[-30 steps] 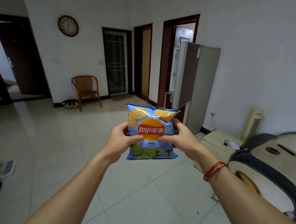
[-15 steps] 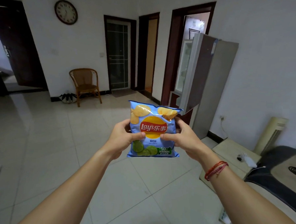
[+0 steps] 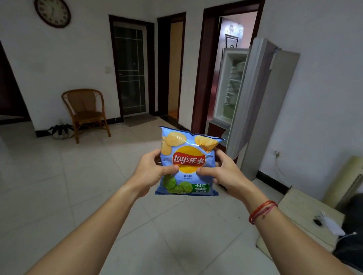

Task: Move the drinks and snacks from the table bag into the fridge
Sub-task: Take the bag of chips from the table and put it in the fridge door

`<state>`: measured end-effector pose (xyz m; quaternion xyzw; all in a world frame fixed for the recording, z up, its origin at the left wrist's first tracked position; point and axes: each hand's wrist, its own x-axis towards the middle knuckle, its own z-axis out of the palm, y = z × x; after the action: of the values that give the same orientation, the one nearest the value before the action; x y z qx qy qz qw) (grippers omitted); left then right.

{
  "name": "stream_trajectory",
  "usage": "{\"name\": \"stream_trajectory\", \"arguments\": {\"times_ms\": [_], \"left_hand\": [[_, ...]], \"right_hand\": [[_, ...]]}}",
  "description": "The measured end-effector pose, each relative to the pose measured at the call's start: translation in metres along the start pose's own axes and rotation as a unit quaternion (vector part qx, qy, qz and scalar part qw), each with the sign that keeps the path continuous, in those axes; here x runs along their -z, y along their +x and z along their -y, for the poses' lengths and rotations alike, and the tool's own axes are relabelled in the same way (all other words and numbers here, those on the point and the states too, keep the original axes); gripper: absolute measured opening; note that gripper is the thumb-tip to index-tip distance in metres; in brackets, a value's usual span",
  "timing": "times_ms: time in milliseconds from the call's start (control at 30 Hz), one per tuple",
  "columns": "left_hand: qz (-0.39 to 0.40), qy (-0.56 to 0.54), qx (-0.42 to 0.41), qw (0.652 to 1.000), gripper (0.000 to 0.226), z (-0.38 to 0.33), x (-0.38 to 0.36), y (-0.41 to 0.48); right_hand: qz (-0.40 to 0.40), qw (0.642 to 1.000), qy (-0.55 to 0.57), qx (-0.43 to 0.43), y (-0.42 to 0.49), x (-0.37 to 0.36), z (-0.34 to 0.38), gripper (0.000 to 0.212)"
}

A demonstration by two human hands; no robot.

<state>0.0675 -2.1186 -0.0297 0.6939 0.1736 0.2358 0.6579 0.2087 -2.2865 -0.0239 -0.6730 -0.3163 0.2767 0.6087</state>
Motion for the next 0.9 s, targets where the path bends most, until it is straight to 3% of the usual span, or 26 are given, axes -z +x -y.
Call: {"name": "stream_trajectory", "arguments": {"times_ms": [900], "left_hand": [[0.003,-0.042,0.016,0.999,0.038,0.064,0.054,0.494]], "right_hand": [[0.000,1.000,0.021,-0.004,0.496,0.081,-0.027,0.061]]}}
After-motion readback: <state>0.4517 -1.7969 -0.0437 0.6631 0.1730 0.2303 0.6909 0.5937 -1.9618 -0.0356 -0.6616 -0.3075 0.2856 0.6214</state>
